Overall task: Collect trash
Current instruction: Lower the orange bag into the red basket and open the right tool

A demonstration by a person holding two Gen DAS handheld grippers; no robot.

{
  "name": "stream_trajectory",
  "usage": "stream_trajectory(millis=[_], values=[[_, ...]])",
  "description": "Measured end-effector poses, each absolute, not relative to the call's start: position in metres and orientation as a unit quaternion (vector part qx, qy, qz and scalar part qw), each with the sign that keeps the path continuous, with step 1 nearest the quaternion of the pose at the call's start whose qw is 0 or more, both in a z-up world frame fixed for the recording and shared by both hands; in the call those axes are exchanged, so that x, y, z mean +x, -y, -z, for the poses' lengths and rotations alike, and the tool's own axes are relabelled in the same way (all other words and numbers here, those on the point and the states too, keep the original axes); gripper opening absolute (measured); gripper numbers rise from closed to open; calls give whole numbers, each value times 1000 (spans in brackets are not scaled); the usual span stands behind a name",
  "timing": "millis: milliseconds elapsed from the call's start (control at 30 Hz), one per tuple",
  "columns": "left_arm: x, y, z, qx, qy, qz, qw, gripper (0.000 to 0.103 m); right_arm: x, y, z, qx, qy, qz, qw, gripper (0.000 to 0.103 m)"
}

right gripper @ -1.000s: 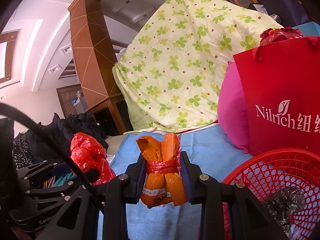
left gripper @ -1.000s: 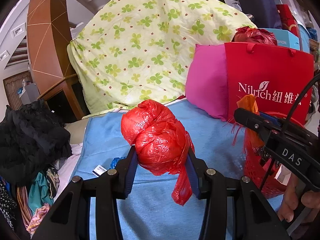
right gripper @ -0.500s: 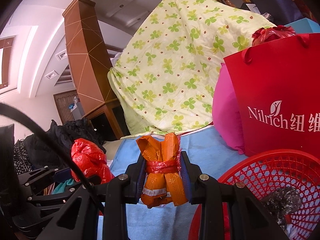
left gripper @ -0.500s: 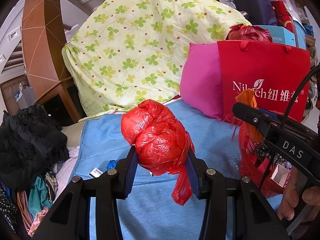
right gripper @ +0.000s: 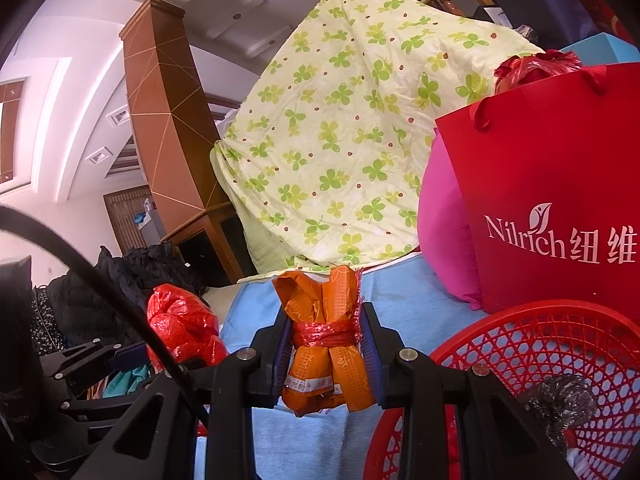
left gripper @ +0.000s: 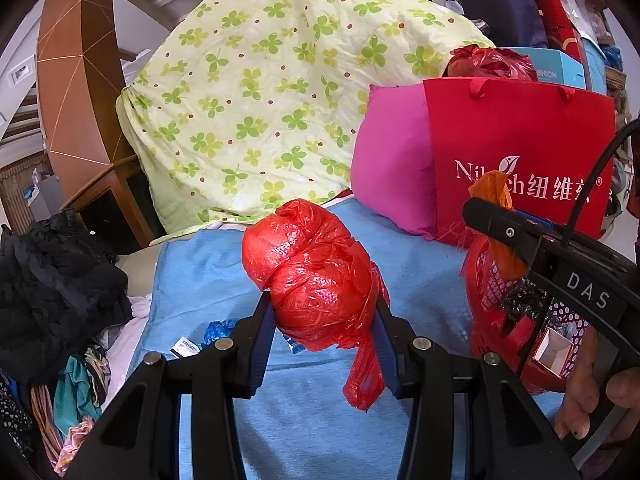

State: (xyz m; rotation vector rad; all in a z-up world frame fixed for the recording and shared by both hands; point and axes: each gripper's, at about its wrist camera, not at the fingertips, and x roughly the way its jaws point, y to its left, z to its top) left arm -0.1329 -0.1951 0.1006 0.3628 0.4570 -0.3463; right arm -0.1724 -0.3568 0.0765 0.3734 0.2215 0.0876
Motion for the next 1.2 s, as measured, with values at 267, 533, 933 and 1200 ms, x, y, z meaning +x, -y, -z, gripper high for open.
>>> stream_trajectory(millis=[267, 533, 933, 1200], values=[[-133, 199, -98, 179, -227, 176, 941, 48, -176, 364, -77, 187, -111, -36, 976, 34], [-134, 207, -97, 181, -229, 182, 939, 48, -180, 371, -77, 187, -111, -27, 976, 34], [-136, 223, -96, 189, -226, 198, 935, 48, -190, 388, -76, 191, -108, -9, 976, 34], [-138, 238, -97, 167, -236, 244, 926, 48, -197, 408, -74, 207, -110, 10, 972, 34]])
